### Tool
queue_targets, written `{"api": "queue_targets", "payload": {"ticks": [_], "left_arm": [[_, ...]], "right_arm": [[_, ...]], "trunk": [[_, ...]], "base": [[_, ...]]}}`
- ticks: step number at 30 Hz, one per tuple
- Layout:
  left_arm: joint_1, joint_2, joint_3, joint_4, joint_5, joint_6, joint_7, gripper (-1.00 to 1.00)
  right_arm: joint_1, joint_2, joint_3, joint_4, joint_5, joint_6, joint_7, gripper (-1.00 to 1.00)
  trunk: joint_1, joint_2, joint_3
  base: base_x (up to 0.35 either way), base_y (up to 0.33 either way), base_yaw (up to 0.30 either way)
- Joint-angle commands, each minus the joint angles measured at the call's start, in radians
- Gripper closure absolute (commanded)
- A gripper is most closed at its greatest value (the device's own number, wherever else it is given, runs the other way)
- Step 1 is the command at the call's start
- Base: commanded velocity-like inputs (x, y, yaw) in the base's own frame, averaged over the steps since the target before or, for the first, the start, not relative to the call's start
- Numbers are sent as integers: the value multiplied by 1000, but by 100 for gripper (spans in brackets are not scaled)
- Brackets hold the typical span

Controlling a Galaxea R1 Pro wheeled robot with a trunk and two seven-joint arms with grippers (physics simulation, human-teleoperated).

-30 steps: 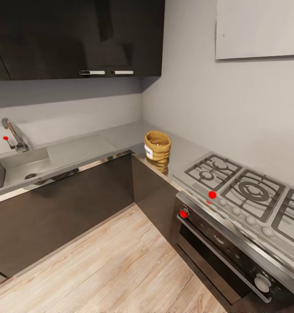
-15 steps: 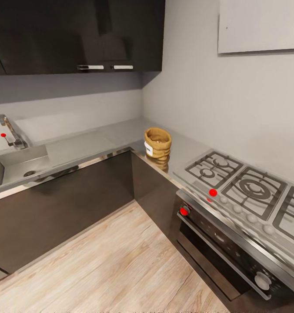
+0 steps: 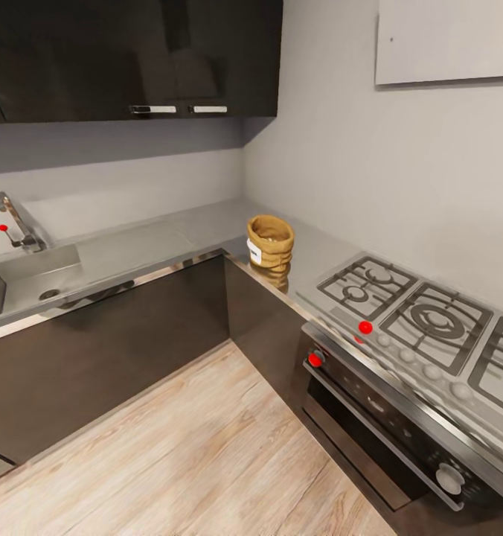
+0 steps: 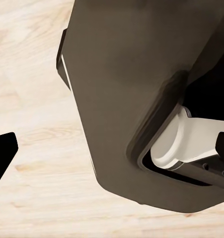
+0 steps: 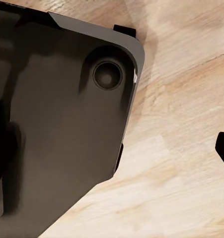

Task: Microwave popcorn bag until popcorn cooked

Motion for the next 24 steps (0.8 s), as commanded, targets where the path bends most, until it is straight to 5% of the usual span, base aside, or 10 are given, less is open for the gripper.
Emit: {"api": "queue_targets", "payload": {"ticks": [1,7,24], "left_arm": [[0,0,6,0,2,-1,1,-100],[0,0,3,0,1,3,0,-100],[0,0,3,0,1,0,-6,-100]], "right_arm": [[-1,-1,-8,2,7,-4,2,-100],[-1,0,-8,2,7,-6,2,-100],[-1,0,-6,3,8,0,2,-100]], "trunk": [[0,-1,-1],[0,-1,-1],[0,-1,-1]], "base": [[0,0,0],[62,19,0],[300,109,0]]}}
